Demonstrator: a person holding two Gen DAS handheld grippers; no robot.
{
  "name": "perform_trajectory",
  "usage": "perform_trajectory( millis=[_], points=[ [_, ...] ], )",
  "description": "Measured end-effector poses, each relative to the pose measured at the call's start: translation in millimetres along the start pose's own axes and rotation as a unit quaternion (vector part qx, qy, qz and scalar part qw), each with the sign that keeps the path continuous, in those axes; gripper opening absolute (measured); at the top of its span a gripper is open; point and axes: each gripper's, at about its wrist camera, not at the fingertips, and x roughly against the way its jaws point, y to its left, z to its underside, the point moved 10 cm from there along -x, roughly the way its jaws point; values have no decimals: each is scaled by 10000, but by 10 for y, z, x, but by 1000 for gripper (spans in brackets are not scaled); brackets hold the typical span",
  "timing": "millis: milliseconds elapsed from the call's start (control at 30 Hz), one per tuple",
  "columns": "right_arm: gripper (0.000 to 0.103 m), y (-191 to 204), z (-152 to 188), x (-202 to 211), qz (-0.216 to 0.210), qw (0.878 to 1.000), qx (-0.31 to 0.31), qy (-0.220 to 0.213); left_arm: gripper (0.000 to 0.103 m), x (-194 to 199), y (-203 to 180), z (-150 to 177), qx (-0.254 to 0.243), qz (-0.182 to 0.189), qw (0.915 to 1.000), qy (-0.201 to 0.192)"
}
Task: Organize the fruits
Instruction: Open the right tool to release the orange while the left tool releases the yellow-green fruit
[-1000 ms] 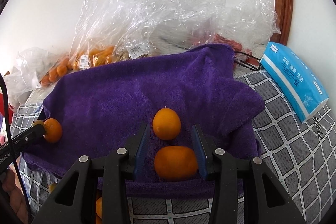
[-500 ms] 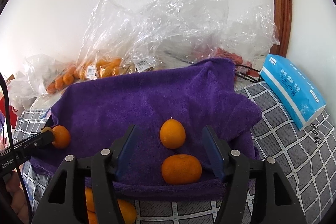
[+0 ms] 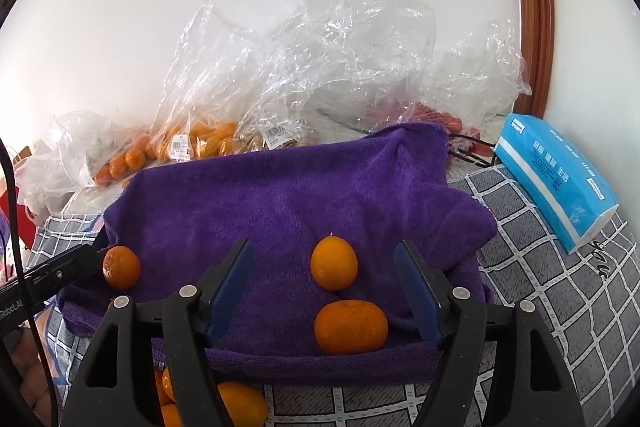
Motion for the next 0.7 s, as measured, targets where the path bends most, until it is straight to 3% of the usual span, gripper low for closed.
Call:
perform_trajectory(
  millis=[200, 400, 533, 700],
  points=[
    [73, 118, -41, 126, -196, 9996, 66, -188, 46, 80, -10, -58, 38, 12, 9998, -218],
    [73, 204, -56, 168, -48, 9988, 383, -298, 45, 71, 3, -39, 66, -72, 9997, -235],
    [73, 228, -70, 199, -529, 9983, -16, -241, 45, 94, 35, -53, 349, 83, 9989, -293],
    [73, 216, -63, 185, -225, 9996, 126, -126, 45, 144, 78, -80, 599, 186, 9977, -265]
  ],
)
